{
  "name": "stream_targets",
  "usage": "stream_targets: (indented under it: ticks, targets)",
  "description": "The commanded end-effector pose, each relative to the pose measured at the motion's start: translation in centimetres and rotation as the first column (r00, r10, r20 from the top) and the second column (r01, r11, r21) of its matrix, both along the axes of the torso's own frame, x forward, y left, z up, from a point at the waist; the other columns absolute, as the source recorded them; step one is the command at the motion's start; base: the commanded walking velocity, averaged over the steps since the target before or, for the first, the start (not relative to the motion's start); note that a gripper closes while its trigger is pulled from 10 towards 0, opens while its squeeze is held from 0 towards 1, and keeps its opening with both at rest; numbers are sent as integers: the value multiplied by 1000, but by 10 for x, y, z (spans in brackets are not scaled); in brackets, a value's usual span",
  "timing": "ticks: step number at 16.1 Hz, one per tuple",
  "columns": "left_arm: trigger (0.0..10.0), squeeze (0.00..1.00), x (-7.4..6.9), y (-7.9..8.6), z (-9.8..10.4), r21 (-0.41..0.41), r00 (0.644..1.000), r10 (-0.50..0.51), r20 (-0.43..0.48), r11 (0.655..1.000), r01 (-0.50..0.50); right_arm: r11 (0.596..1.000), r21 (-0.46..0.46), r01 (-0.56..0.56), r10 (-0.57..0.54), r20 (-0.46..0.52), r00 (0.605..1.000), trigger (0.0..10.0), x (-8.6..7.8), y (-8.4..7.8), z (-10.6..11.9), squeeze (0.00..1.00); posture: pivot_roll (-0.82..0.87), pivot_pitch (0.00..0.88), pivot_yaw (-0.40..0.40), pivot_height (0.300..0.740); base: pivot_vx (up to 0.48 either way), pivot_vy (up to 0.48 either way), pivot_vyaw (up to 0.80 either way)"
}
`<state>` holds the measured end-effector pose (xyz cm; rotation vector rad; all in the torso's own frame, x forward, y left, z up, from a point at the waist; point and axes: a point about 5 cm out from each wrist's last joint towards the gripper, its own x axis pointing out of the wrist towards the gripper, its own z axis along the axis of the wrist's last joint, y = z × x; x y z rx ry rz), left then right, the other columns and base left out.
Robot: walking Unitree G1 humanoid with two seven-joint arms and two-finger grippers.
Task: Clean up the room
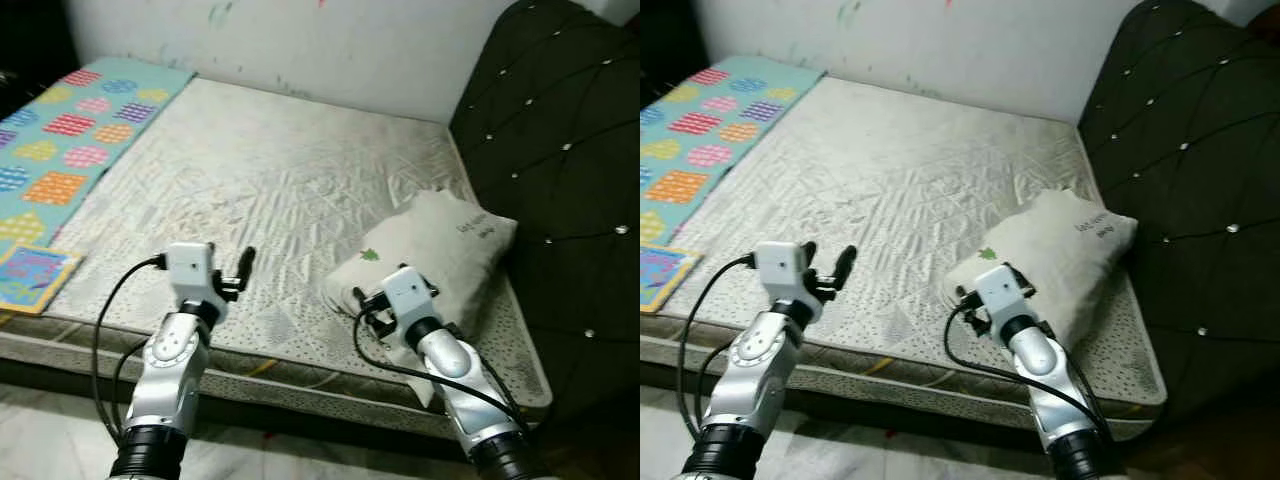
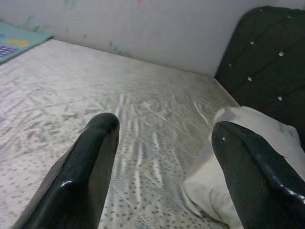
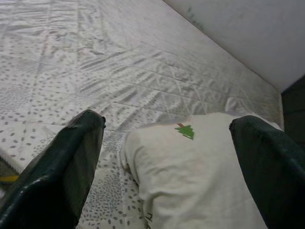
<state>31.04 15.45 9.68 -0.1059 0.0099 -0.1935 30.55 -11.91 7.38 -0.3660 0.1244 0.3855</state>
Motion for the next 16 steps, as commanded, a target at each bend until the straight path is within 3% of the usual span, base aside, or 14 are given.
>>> stream_targets:
  ticks: [1, 5, 7, 10, 16]
  targets:
    - [10000, 0, 0, -5, -1, 23, 999, -32, -3, 999, 32, 1000, 24, 2, -2, 2, 1000, 10000, 2, 3, 2, 0, -172, 0, -112, 740, 0, 0, 0]
    - [10000, 0, 1, 0, -3, 48, 999, -45, -17, 998, 46, 989, 115, 90, -94, 28, 995, 10000, 7, -6, 6, 0, -154, 0, -27, 740, 0, 0, 0]
    - [10000, 0, 2, -6, -3, 102, 996, -89, -16, 991, 90, 977, 148, 154, -165, 67, 984, 10000, 1, -15, 9, 0, -173, 0, 69, 740, 0, 0, 0]
    - [10000, 0, 2, -13, -3, 113, 990, -142, -26, 983, 144, 962, 172, 214, -229, 78, 970, 10000, -3, -24, 10, 0, -187, 0, 118, 740, 0, 0, 0]
    - [10000, 0, -8, -22, -10, 36, 981, -190, -44, 981, 192, 950, 203, 236, -253, 60, 966, 10000, -12, -32, 7, 0, -194, 0, 73, 740, 0, 0, -113]
